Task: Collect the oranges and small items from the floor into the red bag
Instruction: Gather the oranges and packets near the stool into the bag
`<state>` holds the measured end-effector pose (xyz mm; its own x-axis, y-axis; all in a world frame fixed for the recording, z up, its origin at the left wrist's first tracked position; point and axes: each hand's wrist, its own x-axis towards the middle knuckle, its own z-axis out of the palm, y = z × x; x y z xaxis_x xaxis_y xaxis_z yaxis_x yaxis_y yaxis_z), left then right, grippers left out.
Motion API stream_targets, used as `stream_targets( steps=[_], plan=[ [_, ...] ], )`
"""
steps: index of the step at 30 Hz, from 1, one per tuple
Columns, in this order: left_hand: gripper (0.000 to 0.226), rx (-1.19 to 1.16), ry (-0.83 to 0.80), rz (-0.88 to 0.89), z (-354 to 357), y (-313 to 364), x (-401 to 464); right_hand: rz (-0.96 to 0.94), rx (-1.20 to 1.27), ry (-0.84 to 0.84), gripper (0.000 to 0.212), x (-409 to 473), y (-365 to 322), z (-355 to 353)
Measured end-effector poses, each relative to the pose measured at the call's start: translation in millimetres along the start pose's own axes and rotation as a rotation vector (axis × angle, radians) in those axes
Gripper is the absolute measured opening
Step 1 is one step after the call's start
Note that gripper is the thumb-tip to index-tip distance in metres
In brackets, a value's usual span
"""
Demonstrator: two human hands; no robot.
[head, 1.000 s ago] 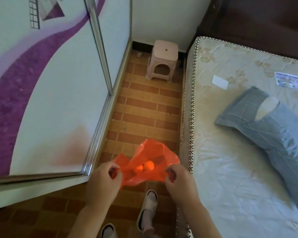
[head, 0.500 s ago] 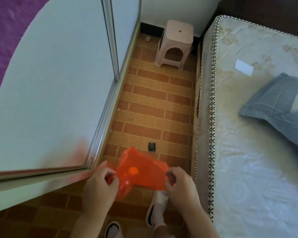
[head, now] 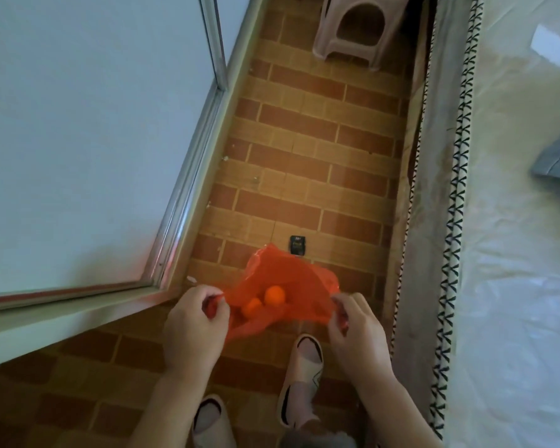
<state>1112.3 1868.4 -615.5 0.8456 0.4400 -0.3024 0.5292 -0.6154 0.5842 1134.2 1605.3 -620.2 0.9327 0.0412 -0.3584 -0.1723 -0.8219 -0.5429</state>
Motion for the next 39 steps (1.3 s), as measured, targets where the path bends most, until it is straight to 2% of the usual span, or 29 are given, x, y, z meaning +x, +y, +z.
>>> stream_targets(
  steps=[3, 8, 11, 17, 21, 27, 32, 36, 39],
  plan=[
    [0.011, -0.011, 0.016, -0.013, 37, -11, 9, -0.063, -0.046, -0.031, 0.026, 25, 26, 23],
    [0.013, -0.016, 0.048, 0.061, 100, -29, 29, -0.195, -0.152, 0.084, 0.029, 75, 69, 52],
    [0.014, 0.021, 0.048, 0.156, 134, -46, 45, -0.224, -0.248, 0.089, 0.039, 101, 91, 74],
    [0.018, 0.104, 0.038, 0.32, 188, -88, 89, -0.312, -0.288, 0.018, 0.06, 142, 125, 129],
    [0.021, 0.088, 0.03, 0.31, 214, -97, 130, -0.334, -0.377, -0.005, 0.068, 163, 152, 163],
    [0.013, 0.126, 0.015, 0.257, 241, -96, 163, -0.381, -0.452, -0.122, 0.078, 171, 179, 205],
    [0.017, 0.335, 0.012, 0.161, 238, -110, 162, -0.357, -0.516, -0.187, 0.083, 169, 199, 242],
    [0.026, 0.41, 0.049, 0.168, 221, -124, 162, -0.329, -0.524, -0.086, 0.082, 170, 203, 263],
    [0.032, 0.402, 0.078, 0.213, 215, -128, 165, -0.444, -0.492, -0.073, 0.09, 172, 190, 282]
  ],
)
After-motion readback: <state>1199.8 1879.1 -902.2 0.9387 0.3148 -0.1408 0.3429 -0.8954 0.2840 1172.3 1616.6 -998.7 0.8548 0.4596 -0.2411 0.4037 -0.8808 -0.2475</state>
